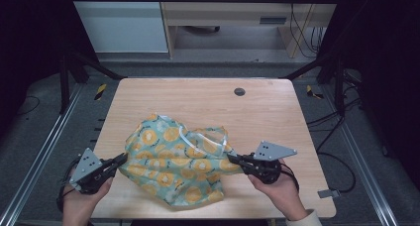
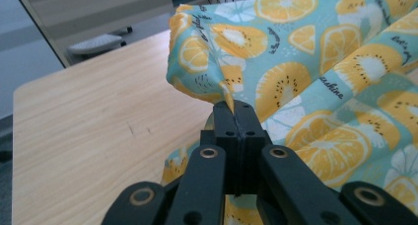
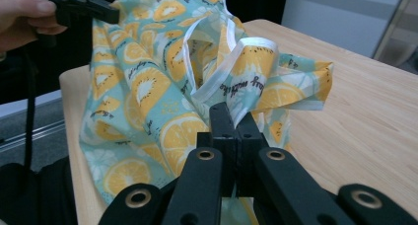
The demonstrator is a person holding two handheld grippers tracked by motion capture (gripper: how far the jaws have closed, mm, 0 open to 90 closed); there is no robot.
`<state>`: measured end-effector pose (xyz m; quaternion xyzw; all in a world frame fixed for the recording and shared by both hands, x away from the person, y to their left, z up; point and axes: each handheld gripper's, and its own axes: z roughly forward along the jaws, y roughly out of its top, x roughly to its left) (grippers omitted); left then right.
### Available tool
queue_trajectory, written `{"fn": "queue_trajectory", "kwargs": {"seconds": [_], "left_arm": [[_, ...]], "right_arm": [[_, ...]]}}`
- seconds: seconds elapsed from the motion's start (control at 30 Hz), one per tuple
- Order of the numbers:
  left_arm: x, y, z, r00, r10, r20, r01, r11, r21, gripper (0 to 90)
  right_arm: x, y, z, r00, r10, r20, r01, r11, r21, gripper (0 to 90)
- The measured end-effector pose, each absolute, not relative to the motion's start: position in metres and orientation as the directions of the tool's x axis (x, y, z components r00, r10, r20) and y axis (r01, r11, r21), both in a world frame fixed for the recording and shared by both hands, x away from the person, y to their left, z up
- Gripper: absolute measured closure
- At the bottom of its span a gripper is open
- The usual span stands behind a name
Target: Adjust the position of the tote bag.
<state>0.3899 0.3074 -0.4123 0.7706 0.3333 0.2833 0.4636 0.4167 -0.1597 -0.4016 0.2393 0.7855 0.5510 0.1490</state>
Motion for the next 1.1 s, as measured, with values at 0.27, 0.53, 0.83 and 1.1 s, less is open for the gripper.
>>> {"fn": "queue_trajectory", "kwargs": {"seconds": [0.27, 0.53, 0.83, 1.1], "left_arm": [[0.390, 0.294, -0.422, 0.649, 0.736, 0.193, 0.286, -0.471, 0.835, 90.0], [0.394, 0.288, -0.430, 0.664, 0.717, 0.215, 0.309, -0.524, 0.793, 90.0], [0.406, 0.265, -0.455, 0.709, 0.653, 0.265, 0.360, -0.659, 0.660, 90.0], [0.414, 0.262, -0.464, 0.718, 0.647, 0.257, 0.391, -0.680, 0.620, 90.0]], "right_arm": [[0.413, -0.163, -0.403, -0.842, 0.539, 0.022, 0.207, 0.284, 0.936, 90.0], [0.414, -0.164, -0.407, -0.839, 0.544, 0.025, 0.213, 0.285, 0.935, 90.0], [0.415, -0.163, -0.410, -0.838, 0.544, 0.031, 0.225, 0.295, 0.928, 90.0], [0.410, -0.161, -0.418, -0.857, 0.515, 0.023, 0.232, 0.345, 0.909, 90.0]]}}
